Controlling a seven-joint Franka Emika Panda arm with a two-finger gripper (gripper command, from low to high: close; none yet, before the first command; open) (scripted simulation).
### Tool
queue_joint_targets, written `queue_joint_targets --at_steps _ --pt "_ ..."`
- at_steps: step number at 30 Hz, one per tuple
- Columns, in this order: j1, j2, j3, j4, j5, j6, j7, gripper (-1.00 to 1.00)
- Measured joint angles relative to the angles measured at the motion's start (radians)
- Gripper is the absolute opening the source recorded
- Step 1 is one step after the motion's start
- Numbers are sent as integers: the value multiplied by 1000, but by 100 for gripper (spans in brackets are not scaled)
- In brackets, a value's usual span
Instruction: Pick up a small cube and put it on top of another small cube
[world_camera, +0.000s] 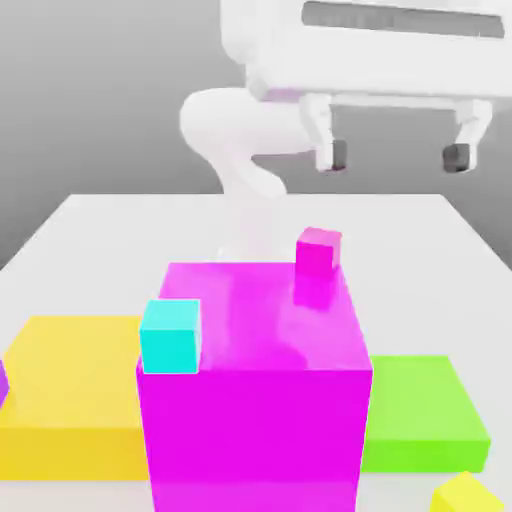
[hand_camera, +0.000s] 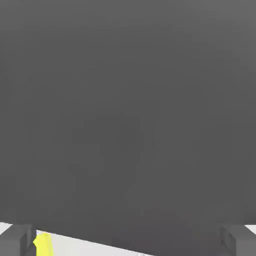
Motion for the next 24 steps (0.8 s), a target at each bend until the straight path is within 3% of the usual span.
queue_joint_targets --at_steps 15,19,20,24 --pt "128 547 58 55 -92 127 14 0" --pt "161 692 29 83 -129 221 37 0" --pt "168 721 21 90 -137 242 43 -100" --pt "167 721 21 90 -136 242 42 -100"
